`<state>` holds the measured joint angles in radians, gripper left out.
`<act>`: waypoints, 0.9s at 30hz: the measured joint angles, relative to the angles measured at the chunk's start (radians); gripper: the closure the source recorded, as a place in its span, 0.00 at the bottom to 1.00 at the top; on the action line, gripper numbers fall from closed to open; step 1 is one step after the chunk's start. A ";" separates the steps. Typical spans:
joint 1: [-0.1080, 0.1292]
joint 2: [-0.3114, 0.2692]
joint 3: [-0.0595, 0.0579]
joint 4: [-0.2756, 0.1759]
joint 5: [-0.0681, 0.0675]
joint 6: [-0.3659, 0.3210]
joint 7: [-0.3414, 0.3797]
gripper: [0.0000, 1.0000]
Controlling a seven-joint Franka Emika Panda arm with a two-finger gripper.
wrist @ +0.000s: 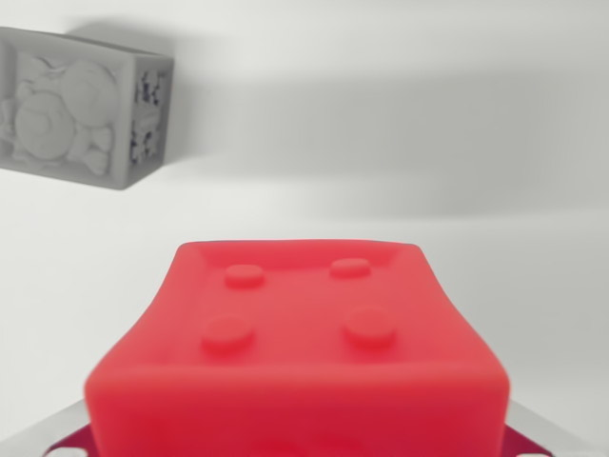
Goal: Destack cube
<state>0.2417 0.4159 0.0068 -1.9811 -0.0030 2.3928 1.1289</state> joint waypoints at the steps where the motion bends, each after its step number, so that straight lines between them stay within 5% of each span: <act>1: -0.003 -0.003 0.000 -0.006 0.000 0.002 -0.006 1.00; 27: -0.065 -0.082 -0.002 -0.140 0.000 0.057 -0.161 1.00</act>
<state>0.1769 0.3340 0.0050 -2.1209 -0.0030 2.4501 0.9678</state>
